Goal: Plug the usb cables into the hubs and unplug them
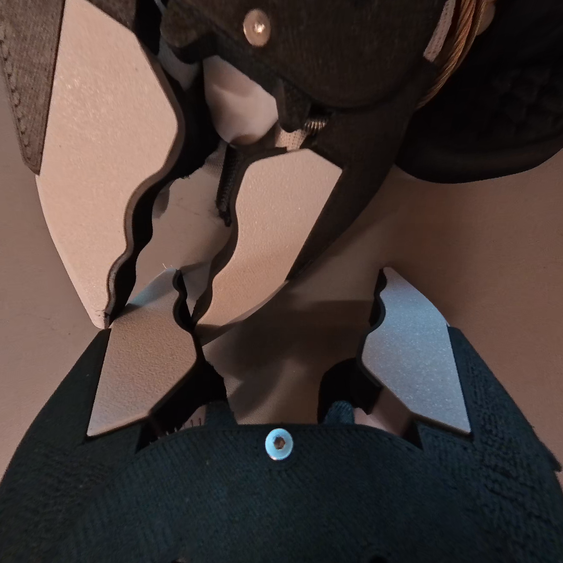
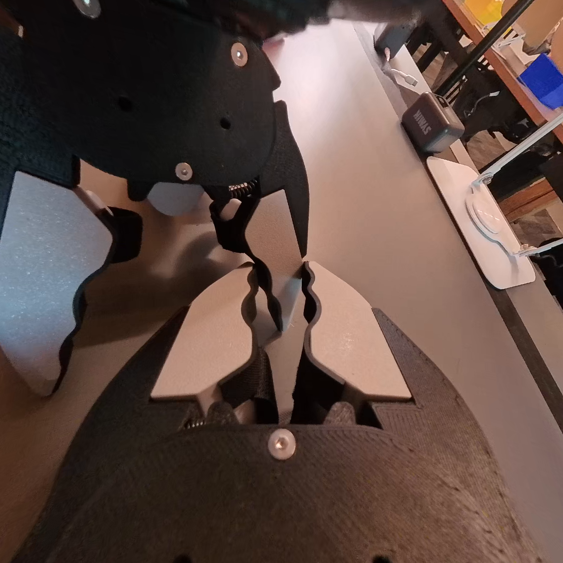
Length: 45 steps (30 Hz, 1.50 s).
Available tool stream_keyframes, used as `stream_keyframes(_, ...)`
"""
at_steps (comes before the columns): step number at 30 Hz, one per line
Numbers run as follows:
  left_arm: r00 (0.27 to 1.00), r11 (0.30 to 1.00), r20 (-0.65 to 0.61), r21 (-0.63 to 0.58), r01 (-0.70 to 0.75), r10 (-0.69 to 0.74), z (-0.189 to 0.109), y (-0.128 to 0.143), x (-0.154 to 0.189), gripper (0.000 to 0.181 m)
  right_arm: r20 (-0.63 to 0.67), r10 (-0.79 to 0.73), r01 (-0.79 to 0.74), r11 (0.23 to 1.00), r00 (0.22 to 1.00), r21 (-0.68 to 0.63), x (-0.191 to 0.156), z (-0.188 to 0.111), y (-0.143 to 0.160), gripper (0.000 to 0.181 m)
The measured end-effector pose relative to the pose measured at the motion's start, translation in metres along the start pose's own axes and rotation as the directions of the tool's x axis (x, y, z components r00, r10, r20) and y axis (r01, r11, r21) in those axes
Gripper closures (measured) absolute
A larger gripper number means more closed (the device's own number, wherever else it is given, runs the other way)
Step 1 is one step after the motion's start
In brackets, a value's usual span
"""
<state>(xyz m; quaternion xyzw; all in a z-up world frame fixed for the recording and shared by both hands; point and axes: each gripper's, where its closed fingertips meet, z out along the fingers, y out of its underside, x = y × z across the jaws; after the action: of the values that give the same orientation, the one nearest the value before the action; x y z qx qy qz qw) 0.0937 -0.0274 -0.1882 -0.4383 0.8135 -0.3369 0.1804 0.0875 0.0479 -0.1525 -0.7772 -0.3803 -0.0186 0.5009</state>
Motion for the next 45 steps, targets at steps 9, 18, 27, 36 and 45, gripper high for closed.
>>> stream_keyframes(9,1.000,1.000,0.009,0.000,0.008,-0.008,0.000,0.000,0.000,0.065,0.014,-0.008,0.008,1.000,1.000,0.015,-0.001,0.000,-0.001,0.153)
stream_keyframes(18,0.999,1.000,0.024,0.002,0.026,-0.026,-0.003,0.003,0.004,0.066,0.025,-0.008,0.007,1.000,1.000,0.017,-0.006,0.002,-0.005,0.153)
stream_keyframes(27,0.991,0.995,0.097,0.044,0.086,-0.090,-0.011,0.004,-0.006,0.115,0.067,0.061,-0.061,0.998,0.996,0.010,-0.017,0.003,-0.010,0.153)
stream_keyframes(36,0.987,0.994,0.118,0.044,0.103,-0.108,-0.012,0.006,-0.003,0.113,0.069,0.032,-0.033,0.999,0.997,0.008,-0.020,0.004,-0.013,0.153)
stream_keyframes(45,0.961,0.992,0.263,0.108,0.062,-0.088,-0.020,0.000,-0.013,0.136,0.038,-0.054,0.053,0.998,0.998,0.025,-0.022,-0.001,-0.024,0.154)
